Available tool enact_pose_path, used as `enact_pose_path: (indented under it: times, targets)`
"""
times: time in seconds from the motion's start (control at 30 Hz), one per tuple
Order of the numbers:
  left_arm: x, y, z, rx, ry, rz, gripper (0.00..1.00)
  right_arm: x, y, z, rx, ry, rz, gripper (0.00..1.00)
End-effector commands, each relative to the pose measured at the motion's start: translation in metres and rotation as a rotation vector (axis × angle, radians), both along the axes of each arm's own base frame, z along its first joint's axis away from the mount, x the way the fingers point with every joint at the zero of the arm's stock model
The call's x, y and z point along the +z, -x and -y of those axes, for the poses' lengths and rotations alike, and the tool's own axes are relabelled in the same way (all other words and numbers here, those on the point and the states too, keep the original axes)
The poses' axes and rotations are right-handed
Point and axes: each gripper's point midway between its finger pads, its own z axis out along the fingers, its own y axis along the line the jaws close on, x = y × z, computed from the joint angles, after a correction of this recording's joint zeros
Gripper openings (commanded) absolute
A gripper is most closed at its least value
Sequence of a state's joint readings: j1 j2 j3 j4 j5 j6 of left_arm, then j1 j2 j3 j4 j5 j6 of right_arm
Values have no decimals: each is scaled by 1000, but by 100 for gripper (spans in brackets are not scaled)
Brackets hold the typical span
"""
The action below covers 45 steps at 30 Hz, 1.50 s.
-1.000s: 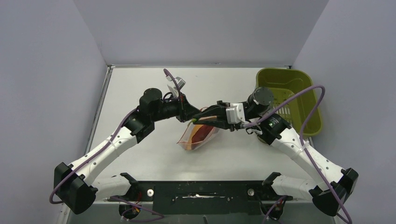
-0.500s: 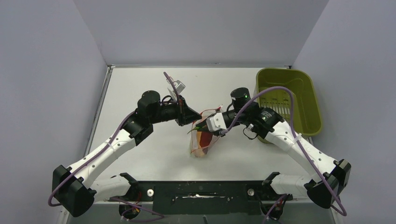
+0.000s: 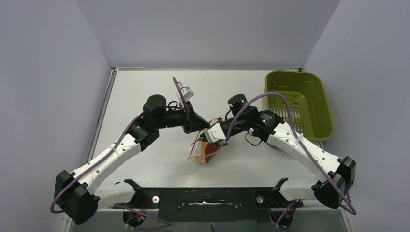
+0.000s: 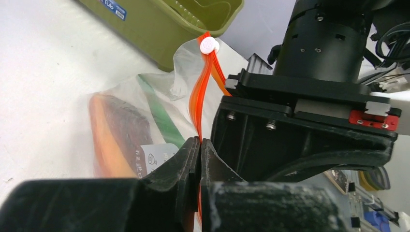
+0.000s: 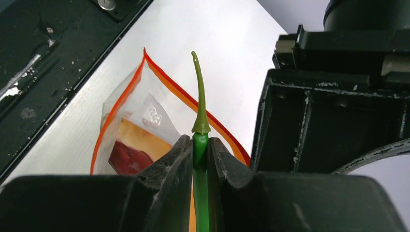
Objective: Place the food in the zip-top bag and seal the zipper
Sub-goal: Place the fake vegetable in the zipper food storage bag.
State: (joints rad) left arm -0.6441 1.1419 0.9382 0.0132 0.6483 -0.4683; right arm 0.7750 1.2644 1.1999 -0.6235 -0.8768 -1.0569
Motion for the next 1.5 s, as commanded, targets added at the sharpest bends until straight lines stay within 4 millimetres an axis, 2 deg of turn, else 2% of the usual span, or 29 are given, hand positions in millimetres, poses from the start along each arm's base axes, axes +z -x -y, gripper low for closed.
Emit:
enact_pose_path:
  times: [0.0, 0.07, 0.27, 0.43, 0.63, 0.77, 0.93, 1.07, 1.17, 1.33, 1.47]
  targets:
    - [21, 14, 4, -130, 42, 92, 0, 3, -20, 5, -62, 66, 99, 0]
    - [19, 15, 5, -142, 25, 87, 0, -1, -26, 12, -106, 104, 110, 1]
    - [19, 18, 2, -156, 15, 110, 0, 2, -22, 21, -138, 110, 108, 2]
    - [21, 13, 0, -135, 9, 115, 0, -15, -17, 25, -122, 173, 66, 9]
    - [29, 9, -2, -108, 14, 118, 0, -26, -7, 26, -106, 217, 32, 12]
    - [32, 7, -3, -100, 21, 114, 0, -26, -9, 27, -132, 239, 43, 23]
    - [34, 7, -3, -98, 28, 100, 0, -6, -7, 22, -135, 178, 44, 42]
    - [33, 5, -4, -81, 26, 102, 0, 10, -9, 18, -183, 123, 22, 50]
    - [31, 0, -6, -50, 19, 106, 0, 32, -4, 13, -196, 17, -3, 57]
    - [30, -19, -17, 71, -24, 135, 0, 66, 7, 13, -235, -186, -25, 63]
    - [30, -39, -30, 212, -72, 165, 0, 82, 1, 24, -369, -322, -68, 69]
